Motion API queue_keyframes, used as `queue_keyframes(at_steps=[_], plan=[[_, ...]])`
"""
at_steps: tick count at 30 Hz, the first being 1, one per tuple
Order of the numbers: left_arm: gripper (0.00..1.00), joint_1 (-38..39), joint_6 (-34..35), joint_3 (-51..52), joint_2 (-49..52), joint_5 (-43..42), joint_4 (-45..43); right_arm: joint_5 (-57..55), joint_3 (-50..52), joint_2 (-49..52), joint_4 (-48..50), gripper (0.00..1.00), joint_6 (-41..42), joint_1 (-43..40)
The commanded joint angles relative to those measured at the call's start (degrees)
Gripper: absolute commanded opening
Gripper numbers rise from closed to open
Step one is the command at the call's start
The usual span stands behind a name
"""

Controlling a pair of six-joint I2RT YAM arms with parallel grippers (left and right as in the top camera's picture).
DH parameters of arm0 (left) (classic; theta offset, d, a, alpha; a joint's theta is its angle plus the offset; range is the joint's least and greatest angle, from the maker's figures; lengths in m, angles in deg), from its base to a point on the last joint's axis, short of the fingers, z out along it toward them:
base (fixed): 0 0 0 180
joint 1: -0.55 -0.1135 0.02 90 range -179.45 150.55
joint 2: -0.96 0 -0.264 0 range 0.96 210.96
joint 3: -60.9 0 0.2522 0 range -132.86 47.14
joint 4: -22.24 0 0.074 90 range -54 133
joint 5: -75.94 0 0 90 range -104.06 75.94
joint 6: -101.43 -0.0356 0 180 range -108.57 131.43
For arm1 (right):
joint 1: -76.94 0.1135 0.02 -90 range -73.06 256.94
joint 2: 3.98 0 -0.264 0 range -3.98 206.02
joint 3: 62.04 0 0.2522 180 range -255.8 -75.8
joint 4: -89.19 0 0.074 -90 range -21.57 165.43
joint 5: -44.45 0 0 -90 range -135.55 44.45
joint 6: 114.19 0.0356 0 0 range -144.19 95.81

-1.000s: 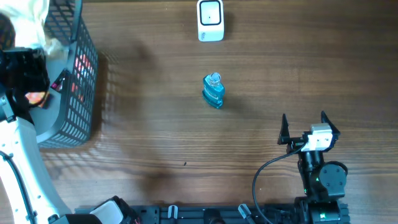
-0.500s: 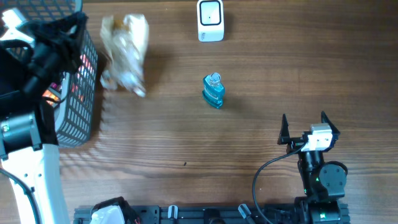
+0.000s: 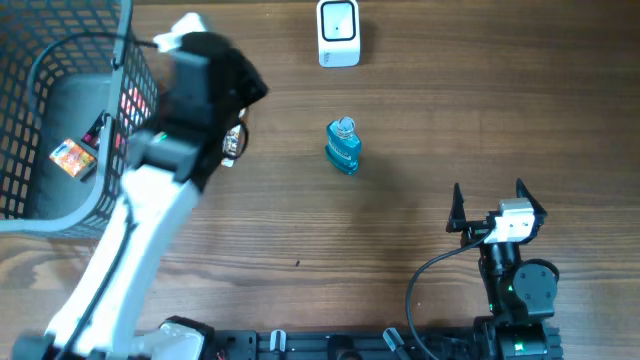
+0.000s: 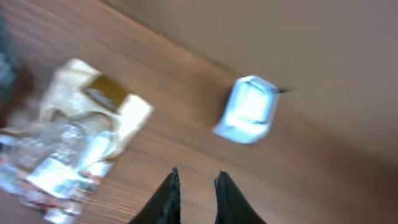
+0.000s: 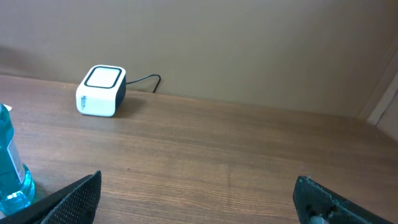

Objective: Scan the item barcode
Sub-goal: 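Carry the snack bag out and drop it left of the bottle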

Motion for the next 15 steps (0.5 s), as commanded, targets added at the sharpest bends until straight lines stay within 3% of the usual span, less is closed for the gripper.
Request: queue_keyframes(at_steps=[1, 4, 7, 9, 15], plan=[[0.21, 1.0, -8.9, -0.1, 8.9, 20.5, -0.1, 0.4, 0.0, -0.2, 0.2, 1.00, -0.4, 0.3], [0.15, -1.2, -8.9, -0.1, 14.9, 23.5, -1.0, 0.4, 0.0, -0.2, 0.2, 1.00, -0.5, 0.3], [0.24, -3.1, -8.9, -0.1, 20.4, 23.6, -2.4, 0.4, 0.0, -0.2, 0.2, 1.00, -0.5, 0.3], [0.13, -4.6, -8.9, -0.1, 22.8, 23.6, -2.8, 0.4, 0.0, -0.2, 0.2, 1.00, -0.5, 0.3], [0.04, -9.2, -8.9, -0.1, 26.5, 21.6, -2.8, 0.4, 0.0, -0.2, 0.2, 1.00, -0.5, 0.3]])
